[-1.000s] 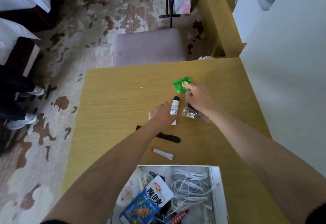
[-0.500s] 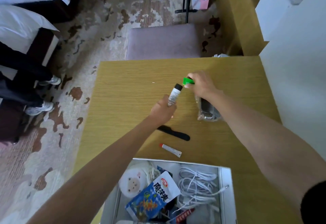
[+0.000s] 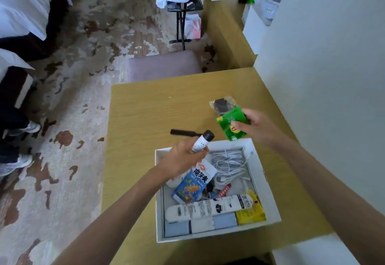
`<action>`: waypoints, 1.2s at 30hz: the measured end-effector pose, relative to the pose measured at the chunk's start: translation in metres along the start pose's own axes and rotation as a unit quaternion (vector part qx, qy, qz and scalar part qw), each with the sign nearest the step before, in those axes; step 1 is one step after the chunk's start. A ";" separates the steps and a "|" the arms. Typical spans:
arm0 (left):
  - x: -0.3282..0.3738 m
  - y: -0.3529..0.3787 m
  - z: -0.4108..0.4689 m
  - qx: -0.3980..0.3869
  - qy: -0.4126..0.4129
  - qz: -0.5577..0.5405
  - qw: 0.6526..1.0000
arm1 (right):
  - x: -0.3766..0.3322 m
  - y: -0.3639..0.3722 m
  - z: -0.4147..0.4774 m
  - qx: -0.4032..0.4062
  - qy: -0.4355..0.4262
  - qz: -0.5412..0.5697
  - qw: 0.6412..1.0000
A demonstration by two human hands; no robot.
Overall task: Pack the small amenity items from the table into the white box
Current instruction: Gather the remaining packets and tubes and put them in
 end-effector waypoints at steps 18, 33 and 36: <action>-0.033 0.093 -0.041 -0.136 -0.018 0.305 0.943 | 0.053 0.026 -0.093 -0.085 0.014 -0.336 0.938; -0.042 0.089 -0.063 -0.127 -0.060 0.199 0.970 | 0.071 0.057 -0.069 -0.331 -0.009 -0.424 0.843; -0.044 0.091 -0.063 -0.119 -0.054 0.207 0.970 | 0.075 0.057 -0.072 -0.339 -0.023 -0.501 0.796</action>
Point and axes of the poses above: each hand's wrist, its own z-axis towards the middle knuckle, its own y-axis out of the palm, x = y × z, the point moved 1 cm from there along z, towards the middle knuckle, and after that the axes turned 6 degrees about z, right-handed, at the moved point
